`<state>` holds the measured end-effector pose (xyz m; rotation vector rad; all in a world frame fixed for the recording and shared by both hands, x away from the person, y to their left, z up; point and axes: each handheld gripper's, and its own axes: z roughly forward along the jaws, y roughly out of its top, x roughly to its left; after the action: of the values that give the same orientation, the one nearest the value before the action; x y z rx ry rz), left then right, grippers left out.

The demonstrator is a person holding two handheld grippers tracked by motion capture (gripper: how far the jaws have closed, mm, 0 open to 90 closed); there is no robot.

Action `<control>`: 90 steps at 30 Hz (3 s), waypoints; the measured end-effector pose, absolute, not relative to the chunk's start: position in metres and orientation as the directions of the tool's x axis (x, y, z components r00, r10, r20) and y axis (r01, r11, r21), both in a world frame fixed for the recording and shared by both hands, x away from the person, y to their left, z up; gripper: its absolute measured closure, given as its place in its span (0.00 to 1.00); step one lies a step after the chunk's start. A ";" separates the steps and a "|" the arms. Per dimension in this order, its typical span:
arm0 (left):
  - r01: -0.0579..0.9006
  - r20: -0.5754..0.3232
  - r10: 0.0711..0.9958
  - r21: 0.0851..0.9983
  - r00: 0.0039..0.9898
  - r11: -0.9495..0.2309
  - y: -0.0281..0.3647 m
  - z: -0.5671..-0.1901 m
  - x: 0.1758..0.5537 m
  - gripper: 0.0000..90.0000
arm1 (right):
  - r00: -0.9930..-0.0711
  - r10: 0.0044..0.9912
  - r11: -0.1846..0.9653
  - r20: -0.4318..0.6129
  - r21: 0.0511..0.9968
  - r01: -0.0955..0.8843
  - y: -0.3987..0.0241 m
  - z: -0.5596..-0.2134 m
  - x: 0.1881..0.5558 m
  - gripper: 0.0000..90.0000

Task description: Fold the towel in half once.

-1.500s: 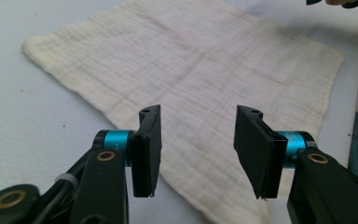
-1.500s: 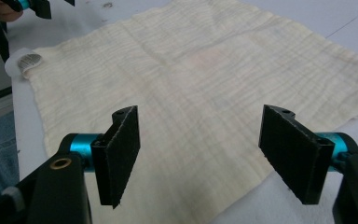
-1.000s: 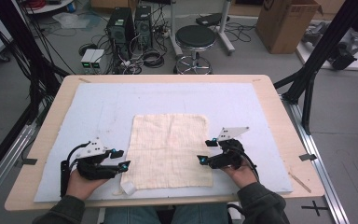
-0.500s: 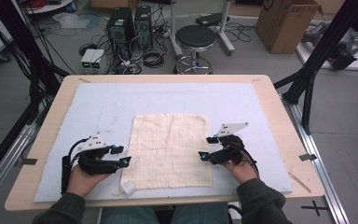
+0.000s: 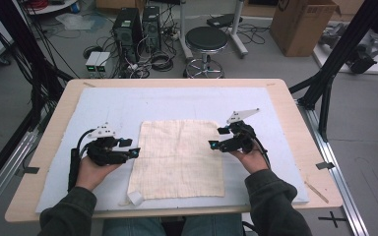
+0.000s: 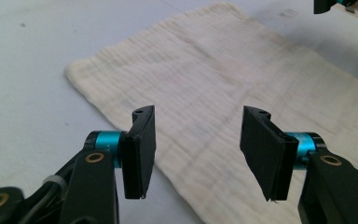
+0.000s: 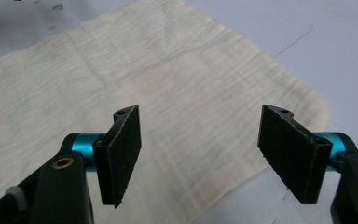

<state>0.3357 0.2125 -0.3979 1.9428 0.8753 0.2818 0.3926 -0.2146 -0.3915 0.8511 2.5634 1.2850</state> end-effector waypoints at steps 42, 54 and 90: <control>0.627 -0.198 0.855 0.759 0.479 -0.175 0.192 -0.441 0.444 0.69 | -0.686 0.701 0.419 0.192 0.667 0.616 -0.216 -0.431 0.490 0.70; 0.603 -0.126 0.867 0.766 0.483 -0.225 0.183 -0.443 0.442 0.96 | -0.710 0.685 0.476 0.161 0.639 0.604 -0.207 -0.432 0.488 0.93; 0.464 -0.126 0.816 0.866 0.563 -0.186 0.214 -0.387 0.402 0.97 | -0.770 0.606 0.365 0.198 0.791 0.491 -0.216 -0.374 0.460 0.94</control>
<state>0.4020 0.2142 -0.3868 1.8293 1.0486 0.4563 0.4595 -0.2156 -0.3740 1.0066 2.4886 1.3723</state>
